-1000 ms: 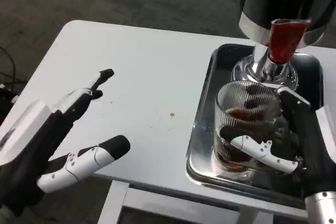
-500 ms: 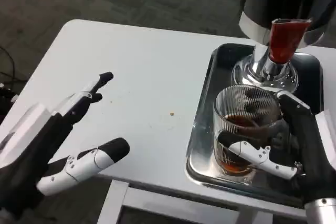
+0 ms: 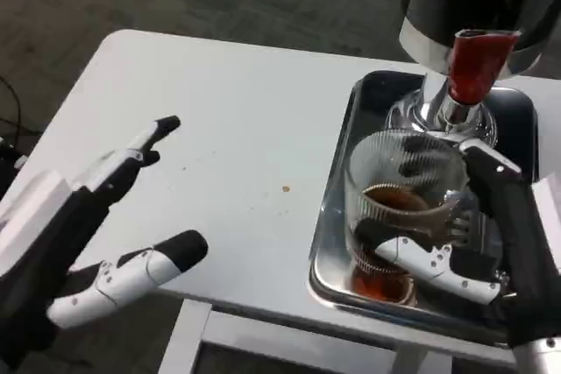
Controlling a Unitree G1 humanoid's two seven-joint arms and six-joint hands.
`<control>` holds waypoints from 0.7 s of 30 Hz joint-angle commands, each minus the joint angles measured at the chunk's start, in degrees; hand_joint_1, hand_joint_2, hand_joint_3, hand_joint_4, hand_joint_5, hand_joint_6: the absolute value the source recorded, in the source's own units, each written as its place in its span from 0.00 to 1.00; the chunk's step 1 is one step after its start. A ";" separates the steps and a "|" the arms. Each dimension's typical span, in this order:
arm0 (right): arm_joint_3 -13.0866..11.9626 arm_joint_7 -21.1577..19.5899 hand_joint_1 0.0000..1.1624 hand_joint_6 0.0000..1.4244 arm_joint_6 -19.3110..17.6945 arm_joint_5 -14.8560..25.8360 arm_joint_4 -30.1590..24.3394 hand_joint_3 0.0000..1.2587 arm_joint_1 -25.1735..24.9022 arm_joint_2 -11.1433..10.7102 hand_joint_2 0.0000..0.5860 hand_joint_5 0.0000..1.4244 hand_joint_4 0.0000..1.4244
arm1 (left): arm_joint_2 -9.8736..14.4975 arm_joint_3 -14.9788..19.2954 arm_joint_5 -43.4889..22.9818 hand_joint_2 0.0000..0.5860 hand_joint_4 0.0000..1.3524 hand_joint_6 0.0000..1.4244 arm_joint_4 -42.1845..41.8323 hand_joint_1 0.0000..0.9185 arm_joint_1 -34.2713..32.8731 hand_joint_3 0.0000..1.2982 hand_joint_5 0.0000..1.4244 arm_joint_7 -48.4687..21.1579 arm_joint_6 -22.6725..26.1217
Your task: Grasp the cup under the faucet to collect the drink, then remove the cup.
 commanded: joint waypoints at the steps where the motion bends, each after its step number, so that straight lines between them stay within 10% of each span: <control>1: 2.92 0.41 0.71 0.59 -0.74 -0.16 -3.60 0.47 0.06 2.09 0.28 0.57 0.46 | -0.05 2.47 -1.40 0.11 0.03 0.02 -1.03 0.00 1.97 0.05 0.07 0.26 -0.19; 21: 10.61 5.99 0.70 0.59 1.27 -1.27 -15.43 0.47 8.34 3.86 0.30 0.57 0.46 | 1.65 11.31 0.04 0.11 0.03 0.02 -9.41 0.00 11.41 0.05 0.07 -2.02 -3.70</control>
